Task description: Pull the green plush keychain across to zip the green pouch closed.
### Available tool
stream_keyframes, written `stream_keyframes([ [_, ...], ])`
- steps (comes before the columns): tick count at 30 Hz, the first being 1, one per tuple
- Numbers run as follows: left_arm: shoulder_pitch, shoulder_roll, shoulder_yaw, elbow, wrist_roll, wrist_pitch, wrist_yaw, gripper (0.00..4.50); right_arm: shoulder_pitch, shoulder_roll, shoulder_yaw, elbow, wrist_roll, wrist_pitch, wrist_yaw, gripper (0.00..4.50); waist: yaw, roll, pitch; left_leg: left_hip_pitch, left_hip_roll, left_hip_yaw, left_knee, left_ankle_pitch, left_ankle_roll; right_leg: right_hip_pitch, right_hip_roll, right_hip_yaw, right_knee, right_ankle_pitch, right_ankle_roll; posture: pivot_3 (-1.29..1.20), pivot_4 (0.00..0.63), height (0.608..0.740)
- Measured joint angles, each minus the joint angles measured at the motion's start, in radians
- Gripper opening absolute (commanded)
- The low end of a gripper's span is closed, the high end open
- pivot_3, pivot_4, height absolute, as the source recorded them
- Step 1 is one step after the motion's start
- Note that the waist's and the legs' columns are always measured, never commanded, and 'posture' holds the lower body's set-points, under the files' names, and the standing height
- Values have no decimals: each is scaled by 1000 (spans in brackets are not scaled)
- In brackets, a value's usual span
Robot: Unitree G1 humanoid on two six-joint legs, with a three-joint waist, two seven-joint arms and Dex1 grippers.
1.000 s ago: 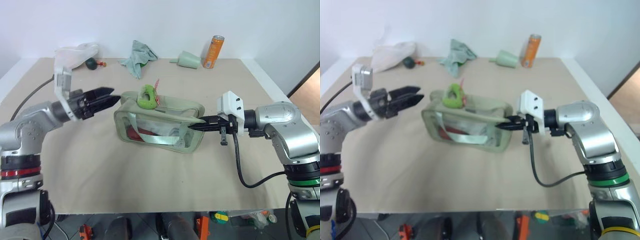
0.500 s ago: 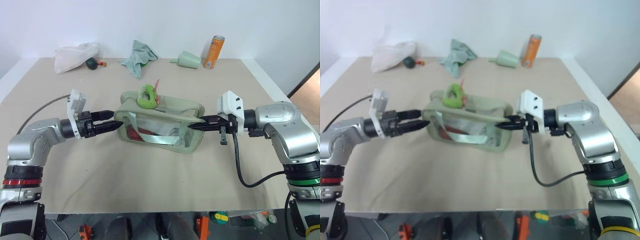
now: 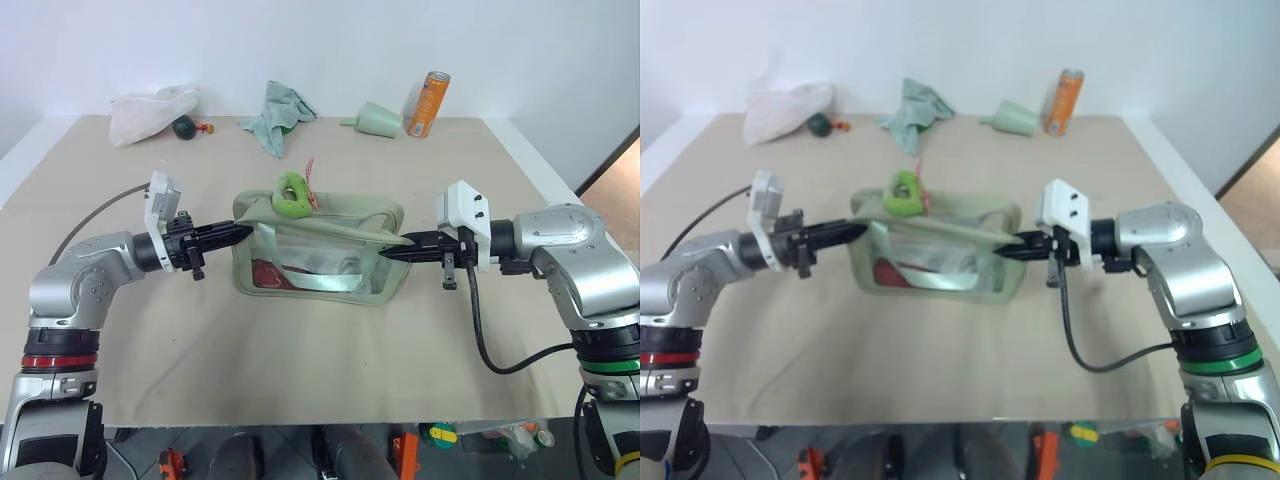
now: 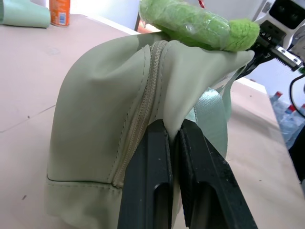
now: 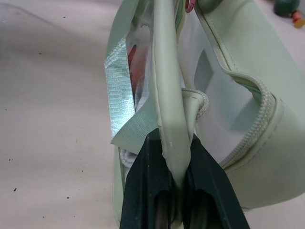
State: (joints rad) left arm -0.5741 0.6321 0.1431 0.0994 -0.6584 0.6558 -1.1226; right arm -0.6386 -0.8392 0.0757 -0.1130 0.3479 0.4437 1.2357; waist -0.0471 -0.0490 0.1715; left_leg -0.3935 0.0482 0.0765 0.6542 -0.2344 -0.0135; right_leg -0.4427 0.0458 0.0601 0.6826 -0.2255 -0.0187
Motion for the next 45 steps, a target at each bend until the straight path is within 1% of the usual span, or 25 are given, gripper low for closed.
stream_keyframes([
  [5,1,0,-2,0,0,-4,0,113,-9,-1,-17,-2,37,53,-17,3091,1,0,0,0,0,0,0,0,0,0,0,0,0,0,0,0,150,740],
  [6,3,0,-2,-1,0,-5,0,113,-8,-11,-19,-4,50,69,-14,3297,1,0,0,0,0,0,0,0,0,0,0,0,0,0,0,0,150,740],
  [7,6,0,-3,-2,0,-6,-1,113,-7,-19,-24,-6,60,81,-12,3750,1,0,0,0,0,0,0,0,0,0,0,0,0,0,0,0,150,740],
  [8,7,0,-5,-4,0,-9,-1,113,-5,-32,-44,-13,82,104,-10,4100,1,0,0,0,0,0,0,0,0,0,0,0,0,0,0,0,150,740],
  [11,10,0,-10,-9,1,-17,-1,113,-13,-52,-119,-23,143,149,-14,4100,1,0,0,0,-1,0,0,0,0,0,-1,0,0,0,0,0,150,740],
  [13,14,0,-10,-14,0,-18,0,113,-48,-52,-155,-22,175,164,-24,4100,0,0,0,0,0,0,0,0,0,0,0,1,0,0,0,0,150,740],
  [15,16,0,-11,-20,0,-18,2,113,-111,-33,-178,-23,206,175,-50,4100,-1,0,0,1,0,0,0,0,0,0,0,1,0,1,1,0,150,740],
  [17,19,-1,-11,-27,0,-19,3,113,-181,12,-187,-38,232,193,-89,4100,-1,0,0,1,0,-1,0,0,0,1,1,0,0,1,1,0,150,740],
  [20,22,-9,-13,-32,0,-21,4,113,-251,85,-106,-84,208,181,-135,4100,0,0,0,1,1,-1,0,0,0,1,1,-1,0,0,1,0,150,740],
  [23,20,-23,-20,-33,0,-25,3,113,-273,140,44,-90,107,121,-148,4100,4,0,0,-1,-1,-1,0,0,0,0,-1,-1,0,0,1,0,150,740],
  [26,19,-27,-22,-34,0,-26,3,113,-297,185,127,-77,39,62,-143,4100,6,0,0,-3,-2,0,2,-1,2,-1,-3,0,-1,0,1,0,150,740],
  [31,19,-36,-24,-43,0,-26,6,113,-323,239,189,-65,-9,2,-121,4100,10,0,0,-4,-2,-1,2,-1,3,-1,-3,-1,-2,0,1,0,150,740],
  [36,29,-38,-23,-58,-2,-26,11,113,-323,267,198,-37,-32,-19,-103,4100,10,0,0,-4,-2,-1,2,-1,3,-1,-3,-1,-2,0,1,0,150,740],
  [38,30,-39,-22,-59,-2,-26,14,113,-323,278,200,-29,-40,-27,-101,3567,10,0,0,-4,-2,-1,2,-1,3,-1,-3,-1,-2,0,1,0,150,740],
  [39,31,-41,-22,-60,-2,-26,16,113,-323,281,202,-21,-45,-31,-99,3151,11,0,0,-4,-2,-1,2,-1,3,-1,-3,-1,-2,0,1,0,150,740],
  [40,31,-41,-22,-60,-3,-26,17,113,-323,282,202,-19,-48,-33,-99,3037,11,0,0,-4,-2,-1,2,-1,3,-1,-3,-1,-2,0,1,0,150,740],
  [41,31,-43,-22,-62,-4,-26,18,113,-323,284,202,-9,-59,-38,-98,2600,11,0,0,-4,-2,-1,2,-1,3,-1,-3,-1,-2,0,1,0,150,740],
  [44,33,-45,-22,-64,-6,-26,21,113,-323,288,203,3,-71,-46,-90,1575,11,0,0,-4,-2,-1,2,-1,3,-1,-3,-1,-2,0,1,0,150,740],
  [45,35,-46,-21,-68,-7,-25,23,113,-323,289,204,8,-80,-54,-84,1146,11,0,0,-4,-2,-1,2,-1,3,-1,-3,-1,-2,0,1,0,150,740],
])
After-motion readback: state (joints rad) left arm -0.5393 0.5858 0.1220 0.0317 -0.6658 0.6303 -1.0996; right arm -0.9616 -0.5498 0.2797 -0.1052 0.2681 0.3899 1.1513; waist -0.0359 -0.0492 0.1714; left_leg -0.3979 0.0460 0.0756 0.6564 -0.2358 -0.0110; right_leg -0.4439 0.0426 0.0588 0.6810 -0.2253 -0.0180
